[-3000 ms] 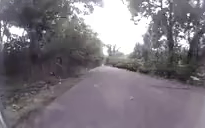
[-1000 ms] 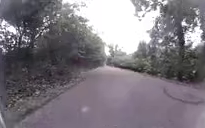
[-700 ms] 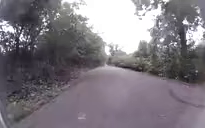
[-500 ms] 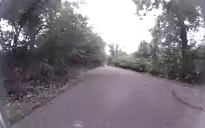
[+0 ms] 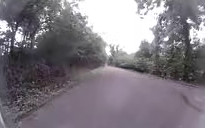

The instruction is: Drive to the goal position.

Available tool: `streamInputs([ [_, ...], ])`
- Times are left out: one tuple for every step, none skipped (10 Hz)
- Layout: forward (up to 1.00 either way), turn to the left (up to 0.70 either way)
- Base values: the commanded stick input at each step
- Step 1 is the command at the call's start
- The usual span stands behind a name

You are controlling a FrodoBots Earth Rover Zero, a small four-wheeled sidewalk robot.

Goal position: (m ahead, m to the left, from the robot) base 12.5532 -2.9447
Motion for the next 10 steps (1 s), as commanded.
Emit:
streamInputs([
  [0.7, 0.0],
  [0.7, 0.0],
  [0.7, 0.0],
  [0.7, 0.0],
  [0.7, 0.0],
  [0.7, 0.0],
  [0.7, 0.0],
  [0.7, 0.0],
  [0.7, 0.0],
  [0.7, 0.0],
])
